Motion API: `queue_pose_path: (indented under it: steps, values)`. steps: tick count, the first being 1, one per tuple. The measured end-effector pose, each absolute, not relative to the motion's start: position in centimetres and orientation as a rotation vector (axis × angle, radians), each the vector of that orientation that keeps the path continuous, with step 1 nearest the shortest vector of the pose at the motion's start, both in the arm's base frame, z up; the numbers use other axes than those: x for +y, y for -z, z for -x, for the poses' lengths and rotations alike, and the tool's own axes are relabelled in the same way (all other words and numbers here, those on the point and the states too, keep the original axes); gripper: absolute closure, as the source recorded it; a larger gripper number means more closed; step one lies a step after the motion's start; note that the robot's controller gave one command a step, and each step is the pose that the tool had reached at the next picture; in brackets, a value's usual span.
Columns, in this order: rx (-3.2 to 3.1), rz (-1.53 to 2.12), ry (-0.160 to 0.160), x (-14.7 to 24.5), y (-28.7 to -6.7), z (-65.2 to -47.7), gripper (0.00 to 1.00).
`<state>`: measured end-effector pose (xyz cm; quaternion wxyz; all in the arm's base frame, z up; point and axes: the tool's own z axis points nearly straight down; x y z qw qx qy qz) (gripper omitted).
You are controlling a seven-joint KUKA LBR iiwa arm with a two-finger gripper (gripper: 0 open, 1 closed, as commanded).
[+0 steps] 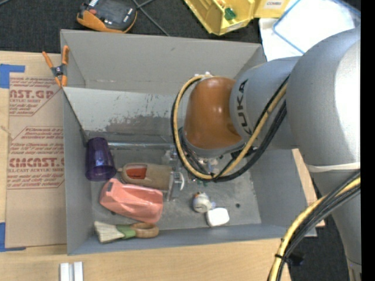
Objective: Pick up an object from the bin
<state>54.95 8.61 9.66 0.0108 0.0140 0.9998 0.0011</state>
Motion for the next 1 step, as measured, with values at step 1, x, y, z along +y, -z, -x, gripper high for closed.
queue_pose_path:
  steps: [1]
  values:
    - [3.12, -0.043, -0.004, 8.62, -11.85, -54.96, 1.0]
